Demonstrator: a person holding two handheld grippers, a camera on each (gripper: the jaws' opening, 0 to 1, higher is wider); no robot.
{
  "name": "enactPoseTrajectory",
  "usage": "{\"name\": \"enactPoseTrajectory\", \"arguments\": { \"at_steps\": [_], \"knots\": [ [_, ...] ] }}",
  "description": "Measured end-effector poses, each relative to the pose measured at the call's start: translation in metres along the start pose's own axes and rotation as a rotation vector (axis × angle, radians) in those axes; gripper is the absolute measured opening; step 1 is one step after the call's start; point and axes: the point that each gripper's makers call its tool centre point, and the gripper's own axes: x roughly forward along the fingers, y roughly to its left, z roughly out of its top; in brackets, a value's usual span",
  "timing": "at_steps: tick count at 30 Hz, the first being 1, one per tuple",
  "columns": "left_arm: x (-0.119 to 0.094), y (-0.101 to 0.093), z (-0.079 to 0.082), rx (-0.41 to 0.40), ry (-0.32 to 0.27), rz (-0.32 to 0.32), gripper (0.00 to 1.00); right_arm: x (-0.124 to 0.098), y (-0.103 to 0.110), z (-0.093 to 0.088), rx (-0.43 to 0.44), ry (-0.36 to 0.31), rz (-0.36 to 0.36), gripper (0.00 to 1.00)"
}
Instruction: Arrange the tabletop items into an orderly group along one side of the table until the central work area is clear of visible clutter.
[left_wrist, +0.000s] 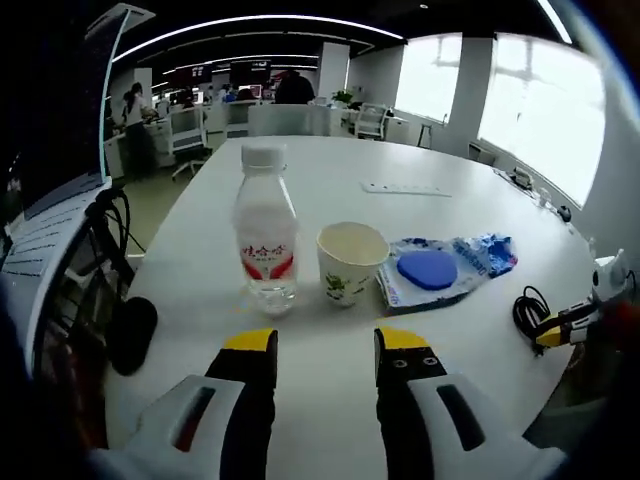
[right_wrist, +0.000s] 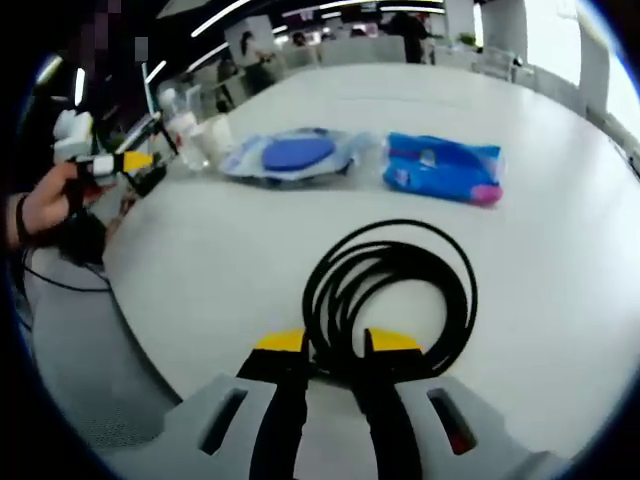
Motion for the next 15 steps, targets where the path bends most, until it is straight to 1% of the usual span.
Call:
{"name": "enactPoseTrajectory", "arguments": {
  "at_steps": [7,10,11,12,15],
  "knots": [
    [-0.006,-0.008,-0.008,0.023,0.015,-0.024,0.38,0.002,-0.001,0.001,0.001,0.002,0.001,0.16],
    [-0.01,-0.015,-0.013,0.067,0.024,-0.046,0.38,0.004,0.0,0.004,0.001,-0.003,0.004,0.12],
    [-0.011,-0.016,-0.014,0.069,0.026,-0.052,0.38,0.005,0.0,0.005,0.0,-0.002,0.006,0.09],
    [-0.012,-0.018,-0.015,0.069,0.026,-0.056,0.38,0.006,0.0,0.005,-0.002,-0.002,0.007,0.08],
    [-0.014,-0.02,-0.023,0.06,0.039,-0.068,0.38,0.01,0.001,0.009,0.001,-0.007,0.013,0.07]
  ]
}}
